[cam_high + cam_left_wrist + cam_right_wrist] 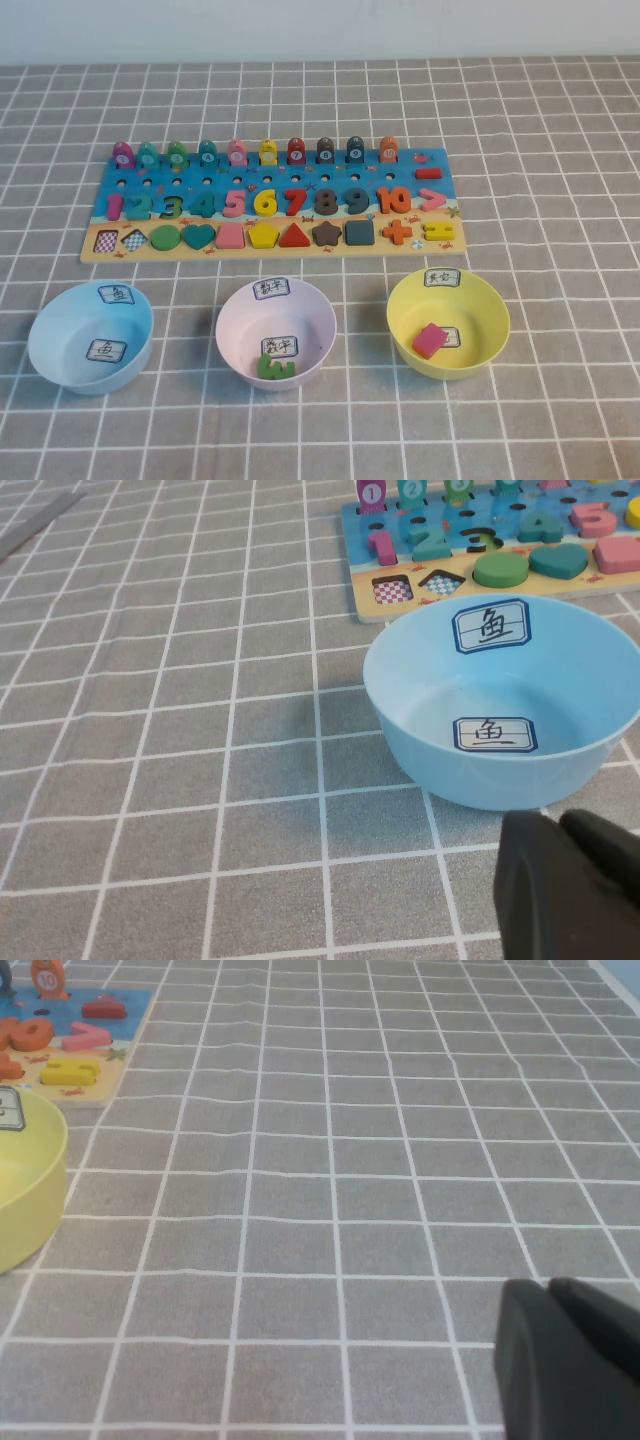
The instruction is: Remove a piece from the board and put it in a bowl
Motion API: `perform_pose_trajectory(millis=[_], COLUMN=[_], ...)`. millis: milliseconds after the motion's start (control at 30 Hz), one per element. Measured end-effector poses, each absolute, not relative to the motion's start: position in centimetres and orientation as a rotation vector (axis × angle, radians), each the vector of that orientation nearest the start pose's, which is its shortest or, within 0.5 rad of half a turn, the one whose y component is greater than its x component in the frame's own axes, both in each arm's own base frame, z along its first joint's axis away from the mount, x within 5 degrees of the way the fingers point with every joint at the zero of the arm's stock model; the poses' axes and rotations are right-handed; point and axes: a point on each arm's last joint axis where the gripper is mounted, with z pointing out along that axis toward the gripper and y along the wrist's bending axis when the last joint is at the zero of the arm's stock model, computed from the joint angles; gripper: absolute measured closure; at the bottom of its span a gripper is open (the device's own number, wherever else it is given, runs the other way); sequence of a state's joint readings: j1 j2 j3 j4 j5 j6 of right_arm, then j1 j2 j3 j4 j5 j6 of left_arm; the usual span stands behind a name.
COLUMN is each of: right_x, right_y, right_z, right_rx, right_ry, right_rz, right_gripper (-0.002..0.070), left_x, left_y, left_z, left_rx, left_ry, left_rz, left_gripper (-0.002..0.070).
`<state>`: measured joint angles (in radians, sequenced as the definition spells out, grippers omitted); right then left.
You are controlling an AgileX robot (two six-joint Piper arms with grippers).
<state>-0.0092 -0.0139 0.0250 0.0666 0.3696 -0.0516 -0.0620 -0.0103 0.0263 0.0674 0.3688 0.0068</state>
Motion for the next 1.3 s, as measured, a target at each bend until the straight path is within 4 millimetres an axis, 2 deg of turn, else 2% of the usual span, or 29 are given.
perform_pose_trajectory(millis=[600, 967, 1300], right_x=[5.3, 5.4, 5.6], right_y=[0.2, 0.8, 0.7], right_z=[17.4, 17.8, 19.6], right_rx=[0.013, 0.15, 0.4], right_ry=[1.844, 1.799, 1.575], right_rz=[0.039, 0.238, 0.489], right_gripper=[0.0695, 0.0695, 0.0695], left_x=[5.3, 5.3, 5.3], left_y=[-0.1, -0.1, -0.1], left_z=[17.2, 17.2, 17.2], left_rx=[0.106, 0.106, 0.106], left_ry=[1.866, 1.866, 1.866], left_rz=[0.028, 0.028, 0.028], left_gripper=[0.0675, 0.0675, 0.0675])
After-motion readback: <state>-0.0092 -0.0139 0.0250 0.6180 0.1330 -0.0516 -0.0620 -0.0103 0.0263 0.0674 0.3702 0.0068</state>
